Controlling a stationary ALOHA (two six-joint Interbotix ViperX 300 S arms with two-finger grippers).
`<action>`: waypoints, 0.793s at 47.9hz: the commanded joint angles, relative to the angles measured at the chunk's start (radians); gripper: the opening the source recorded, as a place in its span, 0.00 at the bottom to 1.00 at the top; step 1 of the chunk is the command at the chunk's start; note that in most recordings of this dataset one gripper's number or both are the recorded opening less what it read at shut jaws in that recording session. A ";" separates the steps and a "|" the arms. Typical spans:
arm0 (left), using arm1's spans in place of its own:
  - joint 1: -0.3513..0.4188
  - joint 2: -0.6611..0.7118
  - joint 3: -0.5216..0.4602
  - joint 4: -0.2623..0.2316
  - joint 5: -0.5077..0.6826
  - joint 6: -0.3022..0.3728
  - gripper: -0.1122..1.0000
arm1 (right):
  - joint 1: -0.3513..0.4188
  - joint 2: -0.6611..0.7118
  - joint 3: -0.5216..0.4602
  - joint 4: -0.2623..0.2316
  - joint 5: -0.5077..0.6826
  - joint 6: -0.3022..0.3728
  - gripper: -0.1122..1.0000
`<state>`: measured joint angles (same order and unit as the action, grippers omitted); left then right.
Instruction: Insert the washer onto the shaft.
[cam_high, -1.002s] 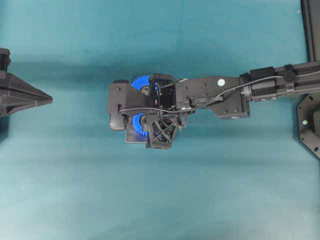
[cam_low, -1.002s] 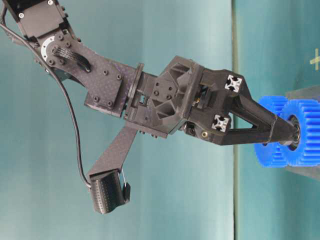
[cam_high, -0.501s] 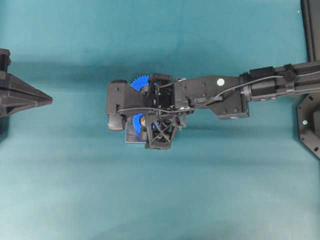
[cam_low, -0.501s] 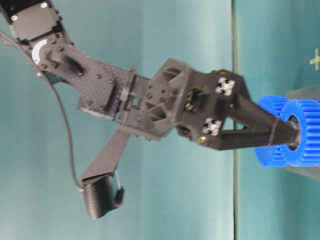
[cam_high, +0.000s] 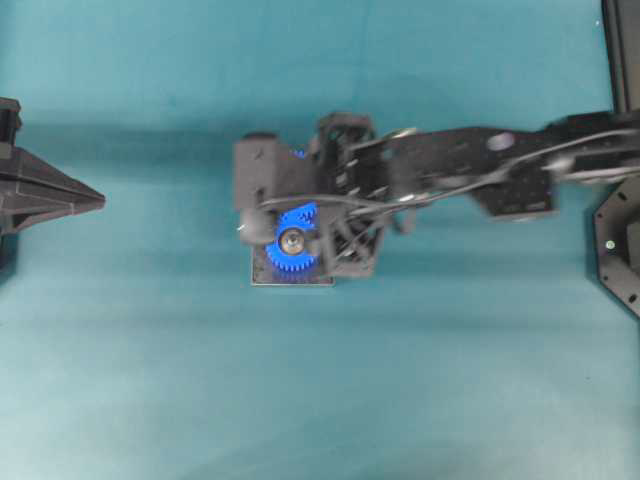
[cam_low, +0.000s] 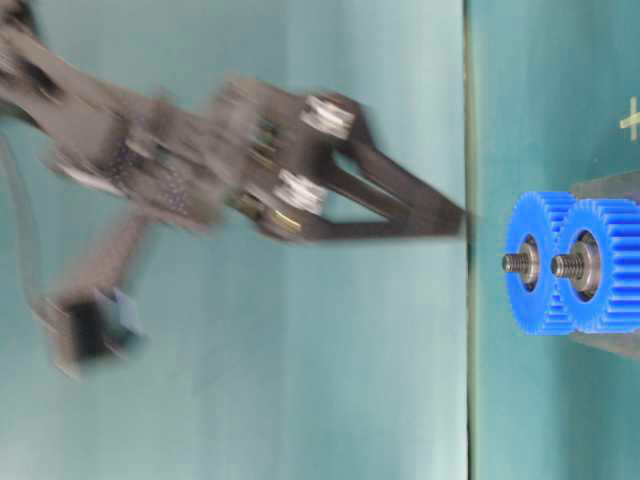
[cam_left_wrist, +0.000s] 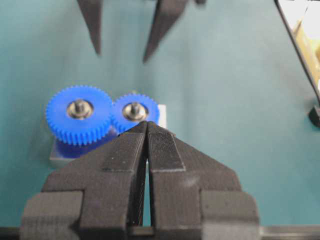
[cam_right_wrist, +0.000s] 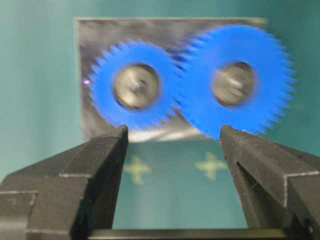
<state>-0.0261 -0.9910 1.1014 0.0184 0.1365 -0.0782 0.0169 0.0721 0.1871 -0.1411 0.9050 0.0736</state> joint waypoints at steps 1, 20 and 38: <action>-0.002 0.003 -0.023 0.003 -0.006 0.003 0.11 | -0.009 -0.077 0.009 -0.005 -0.002 0.000 0.79; -0.002 0.003 -0.018 0.003 -0.011 0.003 0.11 | -0.021 -0.236 0.170 -0.008 -0.002 0.012 0.79; -0.002 0.003 -0.017 0.003 -0.014 0.003 0.11 | -0.025 -0.368 0.296 -0.094 -0.009 0.094 0.79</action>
<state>-0.0276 -0.9910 1.1014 0.0184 0.1335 -0.0767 -0.0077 -0.2516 0.4817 -0.2163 0.9004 0.1503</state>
